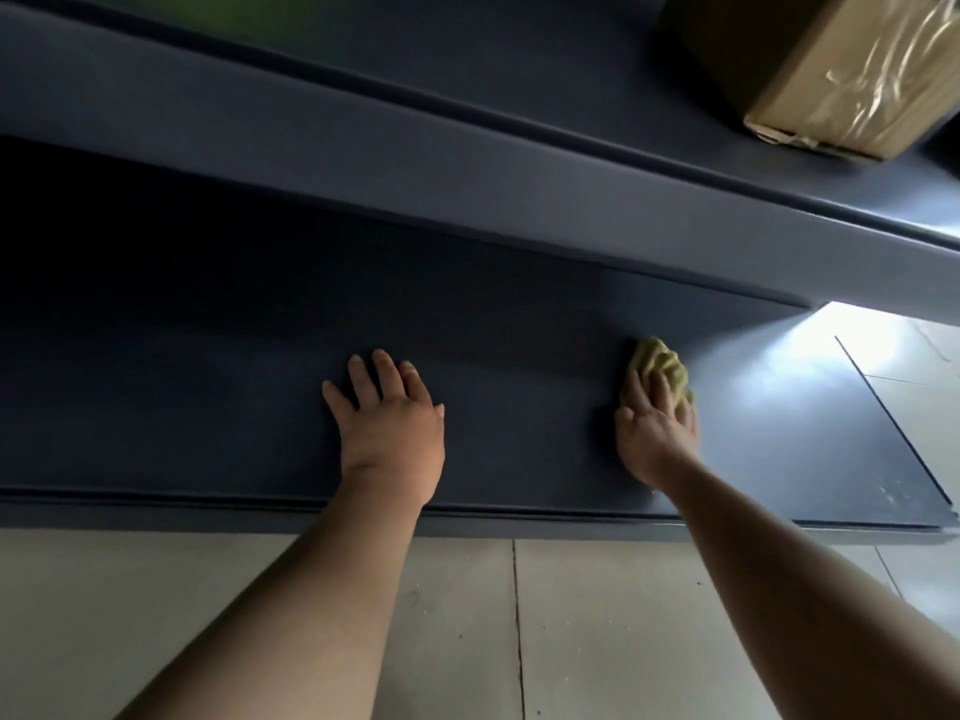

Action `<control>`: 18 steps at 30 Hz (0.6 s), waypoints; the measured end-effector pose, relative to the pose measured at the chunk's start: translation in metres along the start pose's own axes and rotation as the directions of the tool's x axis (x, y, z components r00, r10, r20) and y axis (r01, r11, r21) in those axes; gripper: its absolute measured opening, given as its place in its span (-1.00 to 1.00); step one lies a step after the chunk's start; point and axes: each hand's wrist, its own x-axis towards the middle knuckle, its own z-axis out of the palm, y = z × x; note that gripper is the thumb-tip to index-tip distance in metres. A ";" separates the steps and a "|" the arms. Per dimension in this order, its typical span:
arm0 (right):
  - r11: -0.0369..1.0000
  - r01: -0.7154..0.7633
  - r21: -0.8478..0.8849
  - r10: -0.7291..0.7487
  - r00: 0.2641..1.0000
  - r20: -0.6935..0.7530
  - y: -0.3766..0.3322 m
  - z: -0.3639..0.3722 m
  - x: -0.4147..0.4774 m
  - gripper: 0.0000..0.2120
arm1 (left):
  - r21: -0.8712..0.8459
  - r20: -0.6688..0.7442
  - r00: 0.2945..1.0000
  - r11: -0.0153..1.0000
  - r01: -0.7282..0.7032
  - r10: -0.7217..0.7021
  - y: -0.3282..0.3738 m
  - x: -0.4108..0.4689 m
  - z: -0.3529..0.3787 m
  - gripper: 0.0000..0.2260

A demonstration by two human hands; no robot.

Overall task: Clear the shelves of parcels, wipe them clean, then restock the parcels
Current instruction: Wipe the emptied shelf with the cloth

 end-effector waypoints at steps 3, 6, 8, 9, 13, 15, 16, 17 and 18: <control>0.999 0.049 -0.011 -0.049 0.999 0.018 -0.045 0.005 -0.031 -0.38 | -0.032 0.002 1.000 0.999 0.006 -0.006 0.002 -0.001 0.002 -0.45; 0.973 0.229 0.000 -0.229 0.973 0.013 -0.080 0.011 -0.068 -0.35 | -0.055 0.008 1.000 0.998 0.018 -0.017 0.006 -0.005 0.001 -0.46; 0.925 0.380 0.024 -0.380 0.925 -0.009 -0.078 0.012 -0.088 -0.35 | -0.054 -0.005 1.000 0.998 0.012 -0.013 0.008 -0.005 0.001 -0.47; 0.898 0.440 0.027 -0.439 0.898 -0.026 -0.069 0.012 -0.094 -0.37 | -0.049 -0.013 1.000 0.999 0.000 0.000 0.009 -0.004 0.001 -0.48; 0.906 0.424 -0.019 -0.424 0.902 -0.087 -0.004 0.014 -0.103 -0.41 | -0.045 -0.019 0.996 0.995 -0.090 0.089 0.028 0.000 -0.002 -0.48; 0.948 0.316 -0.041 -0.318 0.945 -0.070 0.034 0.013 -0.100 -0.41 | -0.049 -0.011 0.993 0.992 -0.119 0.119 0.040 -0.003 -0.003 -0.48; 0.964 0.260 -0.063 -0.263 0.963 -0.050 0.051 0.012 -0.097 -0.40 | -0.042 -0.004 0.992 0.991 -0.129 0.129 0.045 -0.005 -0.003 -0.47; 0.976 0.202 -0.086 -0.205 0.978 -0.028 0.064 0.011 -0.092 -0.40 | -0.032 0.002 0.990 0.990 -0.138 0.138 0.049 -0.007 -0.002 -0.46; 0.984 0.146 -0.099 -0.148 0.989 -0.013 0.073 0.010 -0.086 -0.41 | -0.026 0.006 0.990 0.989 -0.142 0.143 0.054 -0.009 -0.001 -0.45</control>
